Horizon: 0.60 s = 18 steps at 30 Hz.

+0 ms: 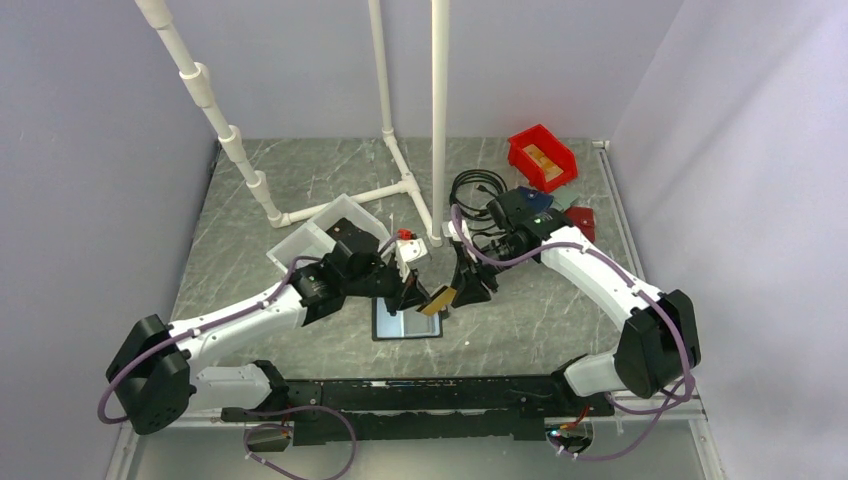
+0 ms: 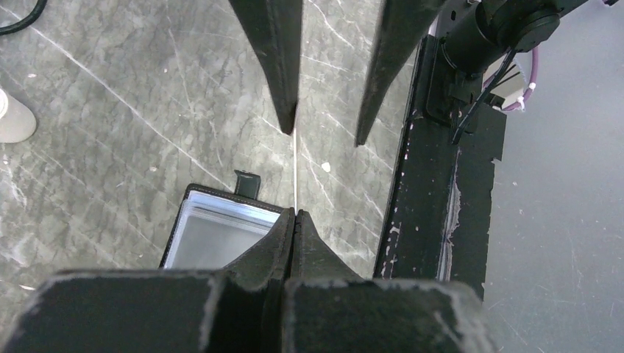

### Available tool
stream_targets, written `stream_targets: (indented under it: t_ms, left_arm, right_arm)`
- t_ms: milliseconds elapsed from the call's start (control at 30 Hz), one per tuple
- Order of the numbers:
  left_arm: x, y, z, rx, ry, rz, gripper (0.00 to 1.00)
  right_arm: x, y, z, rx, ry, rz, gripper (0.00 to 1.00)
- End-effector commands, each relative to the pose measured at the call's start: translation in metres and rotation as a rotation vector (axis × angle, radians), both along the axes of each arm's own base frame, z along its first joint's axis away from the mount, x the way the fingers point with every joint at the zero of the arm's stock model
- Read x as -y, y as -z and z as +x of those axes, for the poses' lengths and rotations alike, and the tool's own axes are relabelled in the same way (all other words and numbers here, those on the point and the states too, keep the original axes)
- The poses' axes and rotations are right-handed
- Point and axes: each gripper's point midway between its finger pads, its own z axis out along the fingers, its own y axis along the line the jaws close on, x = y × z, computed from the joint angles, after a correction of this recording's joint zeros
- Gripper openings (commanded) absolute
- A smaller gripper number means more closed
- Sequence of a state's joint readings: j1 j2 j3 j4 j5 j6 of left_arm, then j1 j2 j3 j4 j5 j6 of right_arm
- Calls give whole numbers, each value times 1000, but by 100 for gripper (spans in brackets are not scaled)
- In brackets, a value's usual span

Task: Take the credit cards out of the card holder
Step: Place the credit card in the storage box.

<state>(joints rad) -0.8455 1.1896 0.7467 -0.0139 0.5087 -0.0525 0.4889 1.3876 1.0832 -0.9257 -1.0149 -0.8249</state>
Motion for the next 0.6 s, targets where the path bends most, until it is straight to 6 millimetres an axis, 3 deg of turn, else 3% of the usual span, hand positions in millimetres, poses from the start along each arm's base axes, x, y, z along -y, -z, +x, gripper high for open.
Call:
stream_targets:
  t_ms: [0,133,233,400,567]
  left_arm:
    - [13,-28,3,69,44,-75,0]
    - [11,-30,6,78,10,-85,0]
    - [6,-29,14,64,-66,-83,4]
    - [-4,-29,29,-68,-276,-102,58]
    - [-14,-43,30,-220,-437,-259,80]
  right_arm:
    - [-11,-4,1,26,-18,40,34]
    - [-11,-5,-2,30,-42,45,0]
    - [-10,-7,-3,39,-48,43,0]
    - [-4,-8,1,54,-47,-11,0]
    - [4,-9,4,99,-46,-31,0]
